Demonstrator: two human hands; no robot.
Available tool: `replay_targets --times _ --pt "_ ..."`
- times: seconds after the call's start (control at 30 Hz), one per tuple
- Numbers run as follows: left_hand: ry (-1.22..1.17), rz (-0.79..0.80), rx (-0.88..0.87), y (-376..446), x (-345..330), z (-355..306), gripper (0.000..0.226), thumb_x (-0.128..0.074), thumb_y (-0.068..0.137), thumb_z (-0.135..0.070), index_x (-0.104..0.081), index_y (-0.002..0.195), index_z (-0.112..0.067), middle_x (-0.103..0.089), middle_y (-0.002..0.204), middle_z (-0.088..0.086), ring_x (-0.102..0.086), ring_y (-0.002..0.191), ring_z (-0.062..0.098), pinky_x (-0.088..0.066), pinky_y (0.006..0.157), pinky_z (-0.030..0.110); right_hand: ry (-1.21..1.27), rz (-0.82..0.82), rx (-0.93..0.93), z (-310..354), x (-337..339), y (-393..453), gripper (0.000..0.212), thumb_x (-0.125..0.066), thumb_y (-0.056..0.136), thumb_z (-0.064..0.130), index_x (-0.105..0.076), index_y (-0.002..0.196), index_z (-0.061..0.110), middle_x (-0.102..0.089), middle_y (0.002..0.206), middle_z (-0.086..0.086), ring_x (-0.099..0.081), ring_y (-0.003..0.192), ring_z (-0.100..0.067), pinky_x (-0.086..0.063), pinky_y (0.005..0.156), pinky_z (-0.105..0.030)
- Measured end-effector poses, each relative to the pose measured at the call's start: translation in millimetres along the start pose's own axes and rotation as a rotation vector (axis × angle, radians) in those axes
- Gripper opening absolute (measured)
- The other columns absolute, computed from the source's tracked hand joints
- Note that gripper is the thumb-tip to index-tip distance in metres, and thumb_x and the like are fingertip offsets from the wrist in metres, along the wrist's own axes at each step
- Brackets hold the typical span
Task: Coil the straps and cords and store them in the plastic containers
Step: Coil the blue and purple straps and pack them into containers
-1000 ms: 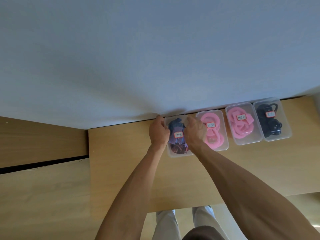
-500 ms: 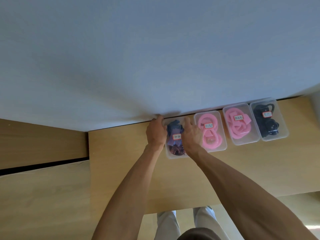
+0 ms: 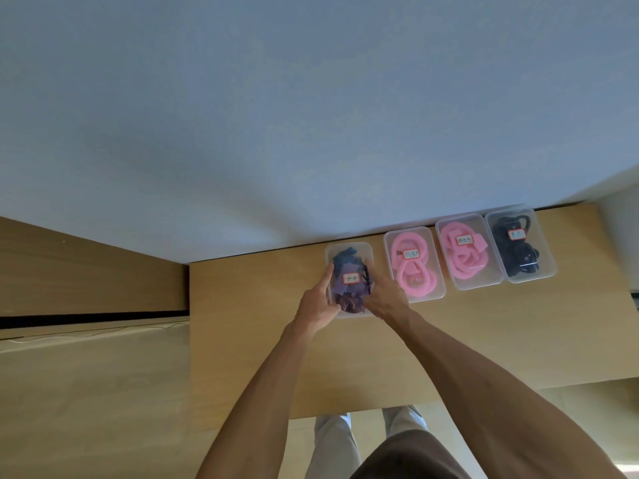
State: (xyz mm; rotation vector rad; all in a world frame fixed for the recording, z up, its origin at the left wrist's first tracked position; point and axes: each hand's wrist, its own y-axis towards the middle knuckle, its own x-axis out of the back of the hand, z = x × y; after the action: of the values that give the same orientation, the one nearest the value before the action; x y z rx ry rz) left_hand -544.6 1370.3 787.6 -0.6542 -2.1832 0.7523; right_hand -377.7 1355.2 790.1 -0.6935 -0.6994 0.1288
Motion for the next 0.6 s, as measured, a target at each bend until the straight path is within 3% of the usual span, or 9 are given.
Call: replay_targets --times 0.07,0.17,0.27,0.33,0.4,0.47,0.53,0.6 --pt "0.039 0.006 -0.006 0.2 -1.5 2.2 0.101 -0.07 0.086 -0.01 -0.007 0.157 -0.045 -0.066 0.073 0.01 -0.068 0.071 0.028 -0.059 0.077 0.042 0.112 0.033 0.054 -3.7 3.0 -3.7 0.076 -0.062 0.094 0.022 -0.02 0.157 0.029 -0.057 0.138 -0.01 -0.063 0.106 -0.029 -0.047 0.061 -0.012" --pt "0.126 -0.061 -0.039 3.0 -7.9 8.4 0.101 -0.072 0.086 -0.014 -0.007 0.158 -0.043 -0.07 0.075 0.009 -0.069 0.069 0.024 -0.059 0.075 0.04 -0.044 -0.005 0.055 -11.2 1.0 -2.1 0.093 -0.061 0.086 0.008 -0.01 0.158 0.036 -0.063 0.129 -0.006 -0.059 0.08 -0.025 -0.045 0.059 -0.027" --pt "0.164 -0.093 -0.032 5.1 -12.1 9.3 0.1 -0.072 0.088 -0.017 -0.007 0.158 -0.041 -0.071 0.08 0.007 -0.069 0.071 0.024 -0.059 0.076 0.041 -0.126 -0.032 0.072 -16.4 -4.7 -0.6 0.088 -0.057 0.088 0.005 -0.014 0.158 0.035 -0.065 0.121 -0.009 -0.061 0.084 -0.027 -0.046 0.063 -0.029" --pt "0.217 -0.094 -0.047 6.2 -8.4 5.7 0.1 -0.075 0.086 -0.023 -0.009 0.159 -0.039 -0.069 0.091 0.004 -0.068 0.081 0.023 -0.058 0.078 0.038 -0.151 -0.074 0.084 -11.9 -8.2 1.3 0.068 -0.051 0.098 0.01 -0.024 0.156 0.03 -0.06 0.132 -0.01 -0.061 0.105 -0.031 -0.045 0.064 -0.017" --pt "0.353 -0.129 -0.112 5.9 -2.8 0.7 0.098 -0.078 0.083 -0.03 -0.016 0.159 -0.032 -0.057 0.12 0.006 -0.061 0.107 0.025 -0.056 0.085 0.036 -0.179 -0.12 0.056 -5.3 -6.6 2.2 0.054 -0.049 0.102 0.011 -0.033 0.152 0.023 -0.047 0.143 -0.016 -0.052 0.123 -0.035 -0.044 0.068 -0.008" --pt "0.508 -0.184 -0.225 8.7 -1.2 -3.6 0.097 -0.08 0.08 -0.032 -0.022 0.156 -0.021 -0.032 0.151 0.011 -0.04 0.136 0.028 -0.052 0.098 0.036 -0.371 -0.17 0.059 -2.7 -6.6 5.7 0.06 -0.064 0.093 0.011 -0.037 0.146 0.016 -0.042 0.141 -0.016 -0.05 0.123 -0.032 -0.048 0.09 -0.024" --pt "0.596 -0.187 -0.275 12.5 -2.9 -6.2 0.1 -0.081 0.079 -0.03 -0.021 0.156 -0.01 -0.009 0.165 0.013 -0.019 0.15 0.029 -0.043 0.111 0.037 -0.4 -0.197 0.099 -2.6 -7.0 7.4 0.06 -0.07 0.088 0.01 -0.042 0.141 0.008 -0.039 0.143 -0.012 -0.049 0.123 -0.026 -0.045 0.102 -0.032" --pt "0.619 -0.178 -0.246 14.2 -5.4 -8.5 0.103 -0.081 0.08 -0.029 -0.017 0.156 -0.006 0.001 0.167 0.013 -0.008 0.154 0.028 -0.036 0.117 0.038 -0.385 -0.163 0.12 -2.8 -7.5 7.4 0.052 -0.069 0.088 0.008 -0.047 0.136 0.006 -0.041 0.141 -0.011 -0.053 0.118 -0.025 -0.047 0.1 -0.034"
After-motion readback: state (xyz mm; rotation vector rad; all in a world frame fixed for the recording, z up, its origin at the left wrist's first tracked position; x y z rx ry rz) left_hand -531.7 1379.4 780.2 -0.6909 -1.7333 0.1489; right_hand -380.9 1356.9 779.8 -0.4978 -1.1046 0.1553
